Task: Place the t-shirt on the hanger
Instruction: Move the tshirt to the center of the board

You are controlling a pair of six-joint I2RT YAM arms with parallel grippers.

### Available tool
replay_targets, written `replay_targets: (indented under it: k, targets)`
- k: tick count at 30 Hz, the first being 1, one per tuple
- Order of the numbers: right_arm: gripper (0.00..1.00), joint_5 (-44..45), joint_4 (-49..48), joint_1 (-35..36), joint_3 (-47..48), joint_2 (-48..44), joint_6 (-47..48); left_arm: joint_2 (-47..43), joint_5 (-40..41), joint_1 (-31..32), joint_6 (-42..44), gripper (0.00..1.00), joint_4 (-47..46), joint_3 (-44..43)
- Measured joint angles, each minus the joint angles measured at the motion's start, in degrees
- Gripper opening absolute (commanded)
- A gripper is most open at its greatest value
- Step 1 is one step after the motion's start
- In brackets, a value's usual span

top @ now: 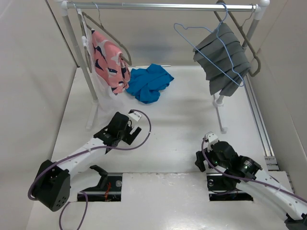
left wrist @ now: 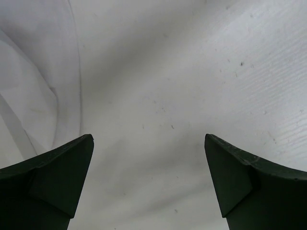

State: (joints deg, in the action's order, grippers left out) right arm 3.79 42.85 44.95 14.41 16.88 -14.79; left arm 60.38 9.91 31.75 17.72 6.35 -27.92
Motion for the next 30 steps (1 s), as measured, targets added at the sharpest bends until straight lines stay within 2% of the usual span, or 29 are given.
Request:
replay_targets:
  k: [5, 10, 12, 17, 21, 23, 25, 26, 27, 28, 30]
  targets:
    - [1.00, 0.11, 0.35, 0.00, 0.07, 0.37, 0.46, 2.82, -0.24, -0.02, 0.35, 1.00, -1.20, -5.92]
    - [1.00, 1.18, -0.20, 0.00, 2.93, 4.83, 2.84, 14.71, -3.02, 0.07, 4.37, 1.00, -3.89, -14.34]
    - [1.00, 1.90, -1.27, 0.00, 5.25, 7.69, 4.52, 22.77, -1.77, 0.74, 6.12, 1.00, -4.00, -20.48]
    - [1.00, 2.67, -5.60, -0.44, 13.77, 19.39, 11.96, 45.29, 4.33, 1.60, 8.90, 1.00, -4.59, -42.60]
    - [1.00, 1.92, -10.03, -1.53, 21.05, 30.84, 19.06, 58.86, 8.26, 0.07, 9.25, 1.00, -4.37, -57.86]
    - [1.00, 1.03, -11.63, -2.12, 23.63, 35.45, 22.21, 61.59, 8.74, -0.74, 8.94, 0.97, -3.74, -61.13]
    - [1.00, -0.24, -12.22, -2.62, 27.12, 40.48, 25.81, 65.83, 9.42, -2.01, 8.22, 0.62, -3.06, -66.34]
    - [1.00, -0.70, -12.50, -2.69, 28.55, 42.60, 27.28, 67.17, 9.38, -2.43, 7.96, 0.41, -3.02, -67.54]
    - [1.00, -1.11, -12.46, -2.78, 30.29, 44.76, 28.89, 67.49, 9.16, -2.89, 8.13, 0.15, -2.78, -67.65]
    - [1.00, -1.31, -12.55, -2.91, 31.82, 46.62, 30.12, 67.36, 8.55, -3.23, 8.85, 0.00, -2.69, -66.55]
    - [1.00, -1.55, -12.46, -3.04, 34.18, 49.05, 32.09, 64.85, 7.58, -3.26, 10.93, 0.00, -4.26, -61.29]
